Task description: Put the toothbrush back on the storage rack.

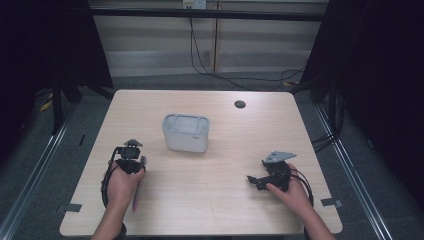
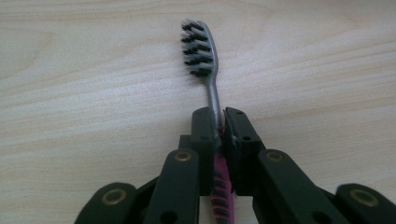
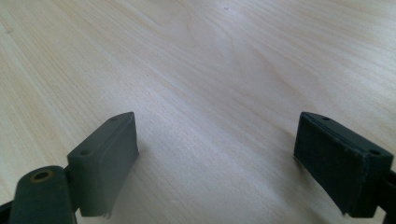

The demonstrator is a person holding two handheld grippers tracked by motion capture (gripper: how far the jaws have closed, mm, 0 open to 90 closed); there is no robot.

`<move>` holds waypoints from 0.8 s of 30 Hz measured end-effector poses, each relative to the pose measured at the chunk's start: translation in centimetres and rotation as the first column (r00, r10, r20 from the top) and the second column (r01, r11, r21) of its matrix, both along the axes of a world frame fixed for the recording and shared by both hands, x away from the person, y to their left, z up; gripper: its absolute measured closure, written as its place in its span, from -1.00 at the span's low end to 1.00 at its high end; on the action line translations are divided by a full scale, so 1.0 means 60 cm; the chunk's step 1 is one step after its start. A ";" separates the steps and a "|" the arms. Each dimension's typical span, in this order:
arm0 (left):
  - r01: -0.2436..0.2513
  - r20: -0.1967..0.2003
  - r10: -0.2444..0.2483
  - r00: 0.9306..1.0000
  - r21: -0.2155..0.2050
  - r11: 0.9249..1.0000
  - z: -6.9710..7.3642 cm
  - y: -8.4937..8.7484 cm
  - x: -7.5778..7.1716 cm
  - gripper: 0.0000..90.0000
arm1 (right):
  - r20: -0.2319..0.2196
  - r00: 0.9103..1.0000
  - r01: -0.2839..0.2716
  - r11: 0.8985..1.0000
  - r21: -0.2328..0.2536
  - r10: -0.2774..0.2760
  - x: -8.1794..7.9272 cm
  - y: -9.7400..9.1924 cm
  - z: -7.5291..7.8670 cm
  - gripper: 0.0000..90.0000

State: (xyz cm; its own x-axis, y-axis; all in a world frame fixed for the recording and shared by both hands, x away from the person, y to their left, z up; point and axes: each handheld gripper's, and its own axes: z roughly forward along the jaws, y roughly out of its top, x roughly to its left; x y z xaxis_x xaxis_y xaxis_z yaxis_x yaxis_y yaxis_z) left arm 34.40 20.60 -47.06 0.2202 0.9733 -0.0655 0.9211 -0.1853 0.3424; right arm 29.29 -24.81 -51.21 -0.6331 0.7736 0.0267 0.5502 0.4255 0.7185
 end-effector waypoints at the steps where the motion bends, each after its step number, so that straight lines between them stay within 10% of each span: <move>1: 0.002 -0.001 -0.002 1.000 -0.006 1.000 0.000 0.001 0.001 0.85 | -0.001 1.000 0.001 1.000 0.000 -0.001 0.000 0.000 0.000 -0.71; 24: 0.064 0.120 -0.047 0.992 -0.148 0.987 0.055 0.009 0.004 0.86 | 0.001 1.000 0.000 1.000 0.000 0.000 0.000 0.000 0.000 -0.71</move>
